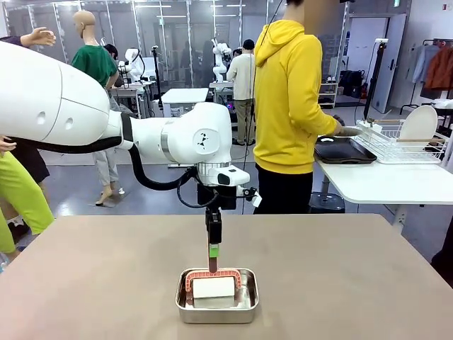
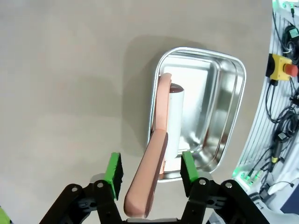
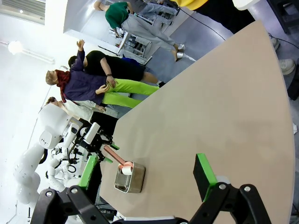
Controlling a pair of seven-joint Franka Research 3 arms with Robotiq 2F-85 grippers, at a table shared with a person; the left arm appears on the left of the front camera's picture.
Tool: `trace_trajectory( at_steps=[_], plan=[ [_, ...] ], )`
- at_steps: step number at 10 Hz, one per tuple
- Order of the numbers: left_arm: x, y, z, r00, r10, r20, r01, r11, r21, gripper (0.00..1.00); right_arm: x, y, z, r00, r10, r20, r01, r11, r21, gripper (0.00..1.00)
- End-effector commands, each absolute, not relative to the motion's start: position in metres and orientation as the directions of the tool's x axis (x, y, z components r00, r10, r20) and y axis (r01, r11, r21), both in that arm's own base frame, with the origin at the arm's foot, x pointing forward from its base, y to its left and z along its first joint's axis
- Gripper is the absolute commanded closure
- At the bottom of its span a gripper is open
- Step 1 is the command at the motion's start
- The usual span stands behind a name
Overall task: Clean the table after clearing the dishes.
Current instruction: Place the Lint Roller back on top of the Airtight Container.
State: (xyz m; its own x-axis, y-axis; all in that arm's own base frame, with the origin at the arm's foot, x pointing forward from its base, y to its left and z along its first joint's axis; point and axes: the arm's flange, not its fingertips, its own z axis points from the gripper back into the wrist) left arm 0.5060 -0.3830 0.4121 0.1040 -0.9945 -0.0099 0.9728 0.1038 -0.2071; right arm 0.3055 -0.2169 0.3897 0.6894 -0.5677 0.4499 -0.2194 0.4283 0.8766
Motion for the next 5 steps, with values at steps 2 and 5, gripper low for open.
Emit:
trace_trajectory(
  at_steps=[2,5],
  plan=[
    [0.500,-0.380,0.420,0.071,-0.997,0.007,0.976,0.068,-0.207,0.04,0.303,-0.216,0.392,0.693,-0.560,0.453,-0.224,0.430,0.875,0.00],
    [0.504,-0.387,0.418,0.095,-0.995,-0.002,0.975,0.093,-0.201,0.00,0.303,-0.216,0.392,0.693,-0.560,0.453,-0.224,0.430,0.875,0.00]
  ],
)
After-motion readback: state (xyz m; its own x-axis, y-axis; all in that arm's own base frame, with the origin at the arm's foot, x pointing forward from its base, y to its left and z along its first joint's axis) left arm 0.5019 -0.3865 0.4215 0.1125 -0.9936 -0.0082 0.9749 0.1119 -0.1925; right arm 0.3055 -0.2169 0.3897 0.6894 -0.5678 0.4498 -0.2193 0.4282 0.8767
